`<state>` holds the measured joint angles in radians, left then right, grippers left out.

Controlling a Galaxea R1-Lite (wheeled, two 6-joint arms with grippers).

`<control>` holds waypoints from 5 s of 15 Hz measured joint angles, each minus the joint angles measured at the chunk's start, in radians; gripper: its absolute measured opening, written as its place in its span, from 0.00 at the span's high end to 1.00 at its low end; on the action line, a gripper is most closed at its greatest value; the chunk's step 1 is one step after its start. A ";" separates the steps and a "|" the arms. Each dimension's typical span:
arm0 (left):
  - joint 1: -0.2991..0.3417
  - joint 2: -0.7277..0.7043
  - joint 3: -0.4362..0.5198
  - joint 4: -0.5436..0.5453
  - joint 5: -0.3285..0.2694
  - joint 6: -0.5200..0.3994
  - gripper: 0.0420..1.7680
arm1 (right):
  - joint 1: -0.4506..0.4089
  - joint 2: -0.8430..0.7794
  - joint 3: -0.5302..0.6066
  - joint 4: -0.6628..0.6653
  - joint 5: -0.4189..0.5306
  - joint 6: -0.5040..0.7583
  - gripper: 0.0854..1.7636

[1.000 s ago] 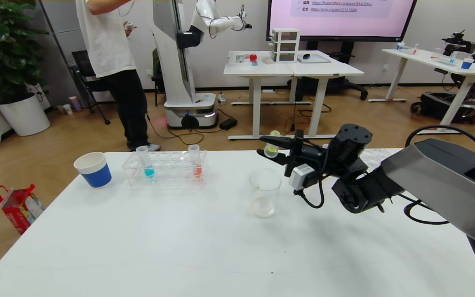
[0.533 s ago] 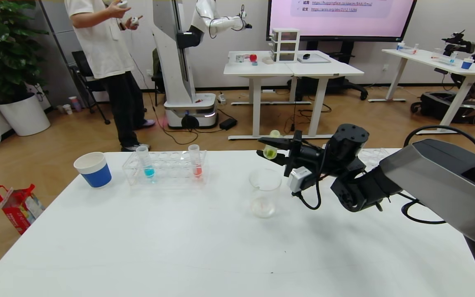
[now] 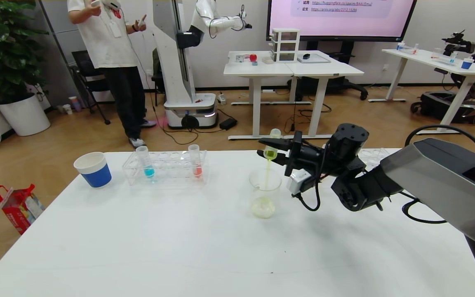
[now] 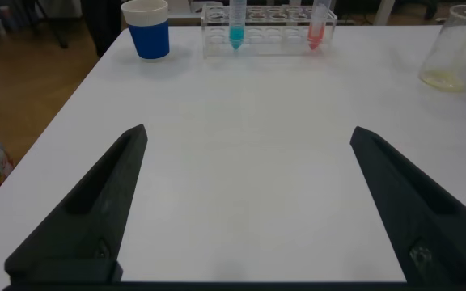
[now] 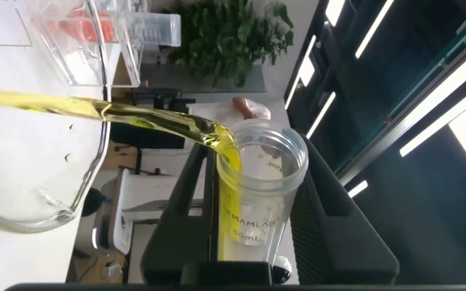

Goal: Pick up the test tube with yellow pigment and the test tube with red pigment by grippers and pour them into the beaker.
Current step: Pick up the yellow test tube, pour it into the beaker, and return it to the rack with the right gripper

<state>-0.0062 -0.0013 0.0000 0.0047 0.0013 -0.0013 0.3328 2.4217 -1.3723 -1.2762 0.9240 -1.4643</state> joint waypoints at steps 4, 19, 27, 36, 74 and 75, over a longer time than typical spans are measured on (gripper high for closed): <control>0.000 0.000 0.000 0.000 0.000 0.000 0.01 | -0.003 -0.005 0.002 0.000 0.000 -0.050 0.75; 0.000 0.000 0.000 0.000 0.000 0.000 0.01 | -0.005 -0.019 0.046 0.005 0.000 -0.213 0.75; 0.000 0.000 0.000 0.000 0.000 0.000 0.01 | -0.005 -0.181 0.060 -0.013 -0.277 0.507 0.75; 0.000 0.000 0.000 0.000 0.000 0.000 0.01 | 0.087 -0.381 0.263 0.134 -1.014 1.257 0.75; 0.000 0.000 0.000 0.000 0.000 0.000 0.01 | -0.683 -0.208 0.271 0.253 -0.863 1.435 0.58; 0.000 0.000 0.000 0.000 0.000 0.000 0.01 | -0.683 -0.207 0.271 0.253 -0.863 1.435 0.37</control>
<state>-0.0062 -0.0013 0.0000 0.0047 0.0013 -0.0009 -0.3500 2.2143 -1.1017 -1.0232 0.0615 -0.0294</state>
